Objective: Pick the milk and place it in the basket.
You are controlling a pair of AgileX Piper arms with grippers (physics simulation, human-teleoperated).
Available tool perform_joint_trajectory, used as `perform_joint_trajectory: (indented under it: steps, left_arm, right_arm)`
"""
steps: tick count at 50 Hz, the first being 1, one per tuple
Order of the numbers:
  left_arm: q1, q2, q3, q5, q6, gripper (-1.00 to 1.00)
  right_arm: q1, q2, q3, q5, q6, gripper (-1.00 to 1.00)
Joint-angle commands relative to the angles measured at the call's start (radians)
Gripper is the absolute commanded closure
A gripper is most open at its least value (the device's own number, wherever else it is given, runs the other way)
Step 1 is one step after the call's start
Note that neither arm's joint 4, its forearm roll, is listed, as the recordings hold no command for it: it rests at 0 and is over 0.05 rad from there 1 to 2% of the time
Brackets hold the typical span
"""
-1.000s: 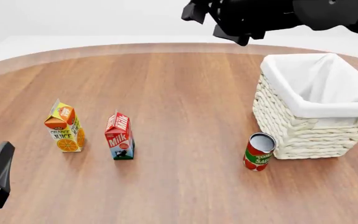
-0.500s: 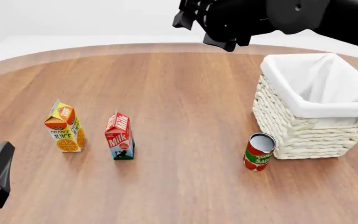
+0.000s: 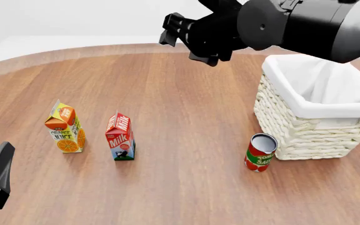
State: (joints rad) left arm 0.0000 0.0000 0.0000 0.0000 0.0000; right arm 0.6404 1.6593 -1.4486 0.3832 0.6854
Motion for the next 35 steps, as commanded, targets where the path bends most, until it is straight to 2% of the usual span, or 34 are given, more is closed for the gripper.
perform_joint_trajectory:
  steps: [1,20,35]
  left_arm:
    - [0.0,0.0,0.0,0.0,0.0,-1.0]
    - [0.0,0.0,0.0,0.0,0.0,-1.0]
    - [0.0,0.0,0.0,0.0,0.0,-1.0]
  right_arm:
    - [0.03,0.072,-0.039,0.007,0.011,-1.0]
    - [0.06,0.157,-0.075,-0.017,0.039,-1.0]
    - [0.07,0.184,-0.024,-0.08,0.088,-1.0]
